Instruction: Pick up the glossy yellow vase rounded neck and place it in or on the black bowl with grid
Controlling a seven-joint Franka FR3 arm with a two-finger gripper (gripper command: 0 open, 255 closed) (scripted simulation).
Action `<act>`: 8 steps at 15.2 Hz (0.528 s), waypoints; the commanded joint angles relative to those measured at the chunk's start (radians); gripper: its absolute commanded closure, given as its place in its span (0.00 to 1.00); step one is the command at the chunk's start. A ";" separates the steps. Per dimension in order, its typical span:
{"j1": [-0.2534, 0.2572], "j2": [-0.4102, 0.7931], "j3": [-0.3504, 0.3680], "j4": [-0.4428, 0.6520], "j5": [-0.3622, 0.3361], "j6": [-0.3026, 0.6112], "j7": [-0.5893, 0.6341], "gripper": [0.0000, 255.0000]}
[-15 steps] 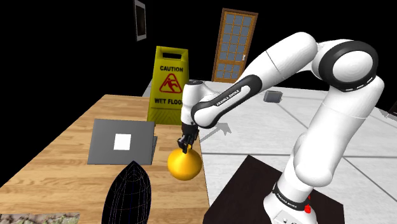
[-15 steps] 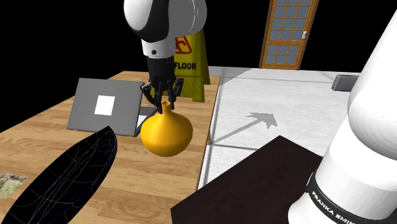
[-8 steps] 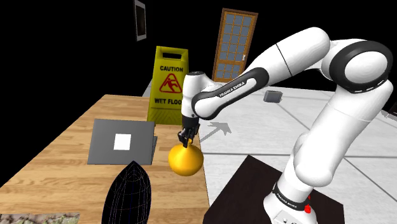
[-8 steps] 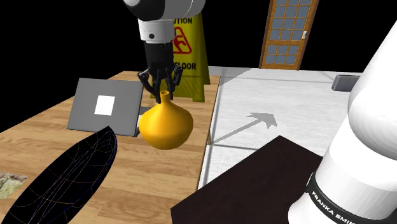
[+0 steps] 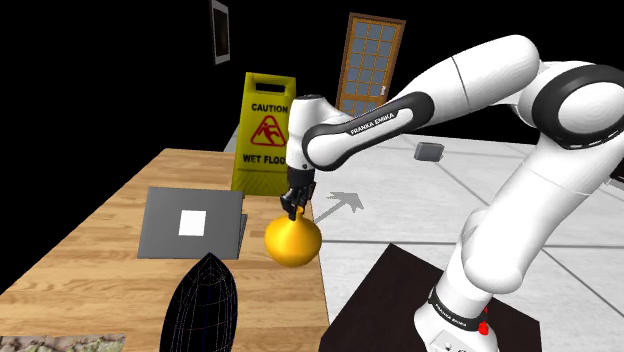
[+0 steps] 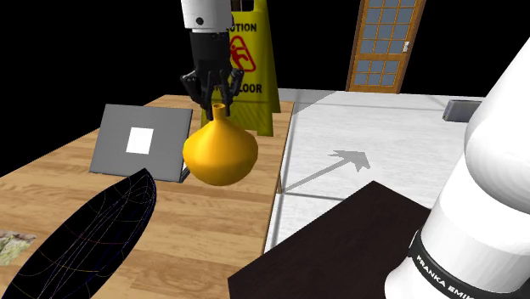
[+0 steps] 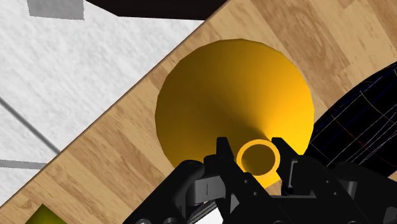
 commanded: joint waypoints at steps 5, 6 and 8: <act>0.000 -0.038 -0.004 0.047 0.006 -0.084 -0.005 1.00; 0.000 -0.043 -0.004 0.056 0.006 -0.098 -0.006 1.00; 0.000 -0.051 -0.005 0.069 0.007 -0.118 -0.007 1.00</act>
